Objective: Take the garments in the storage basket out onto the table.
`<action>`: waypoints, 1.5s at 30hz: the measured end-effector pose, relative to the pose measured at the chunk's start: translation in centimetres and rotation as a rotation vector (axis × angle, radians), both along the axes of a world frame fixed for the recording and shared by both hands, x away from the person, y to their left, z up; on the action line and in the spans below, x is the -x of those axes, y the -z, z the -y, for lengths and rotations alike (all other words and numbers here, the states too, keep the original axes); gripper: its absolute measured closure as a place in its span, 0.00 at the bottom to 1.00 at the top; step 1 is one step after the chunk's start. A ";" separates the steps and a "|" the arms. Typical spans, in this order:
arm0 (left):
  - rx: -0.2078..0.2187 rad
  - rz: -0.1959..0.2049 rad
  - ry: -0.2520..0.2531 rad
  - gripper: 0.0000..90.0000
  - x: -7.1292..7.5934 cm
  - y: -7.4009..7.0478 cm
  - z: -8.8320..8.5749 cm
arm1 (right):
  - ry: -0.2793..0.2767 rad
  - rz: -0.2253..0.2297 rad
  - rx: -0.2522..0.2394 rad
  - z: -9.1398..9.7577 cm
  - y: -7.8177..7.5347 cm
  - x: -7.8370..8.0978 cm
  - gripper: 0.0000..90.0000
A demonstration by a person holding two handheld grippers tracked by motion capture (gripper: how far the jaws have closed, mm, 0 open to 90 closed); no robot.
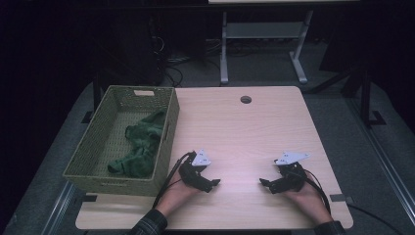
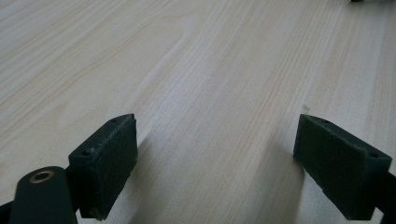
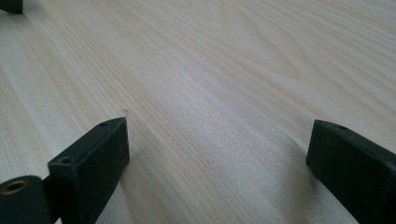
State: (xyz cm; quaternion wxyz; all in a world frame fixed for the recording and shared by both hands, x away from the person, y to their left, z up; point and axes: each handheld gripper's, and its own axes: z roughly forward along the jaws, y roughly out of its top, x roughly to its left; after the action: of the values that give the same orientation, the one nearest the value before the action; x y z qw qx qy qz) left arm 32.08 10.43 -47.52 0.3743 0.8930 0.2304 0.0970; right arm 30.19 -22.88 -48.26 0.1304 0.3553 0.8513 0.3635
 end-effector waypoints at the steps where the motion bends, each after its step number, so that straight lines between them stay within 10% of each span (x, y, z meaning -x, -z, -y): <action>1: 0.001 0.003 -0.001 0.14 0.0 -0.1 0.0 | 0.000 0.000 0.000 0.0 0.0 0.0 0.06; 45: 0.068 -0.044 -0.015 0.15 -0.5 -5.1 -1.4 | 0.000 0.001 -0.001 0.0 0.0 0.0 0.06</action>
State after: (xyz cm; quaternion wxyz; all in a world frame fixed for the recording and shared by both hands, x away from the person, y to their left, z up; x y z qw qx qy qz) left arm 32.58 11.88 -42.44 0.3986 0.8799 0.2482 0.0724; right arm 30.19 -22.88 -48.26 0.1306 0.3553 0.8511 0.3638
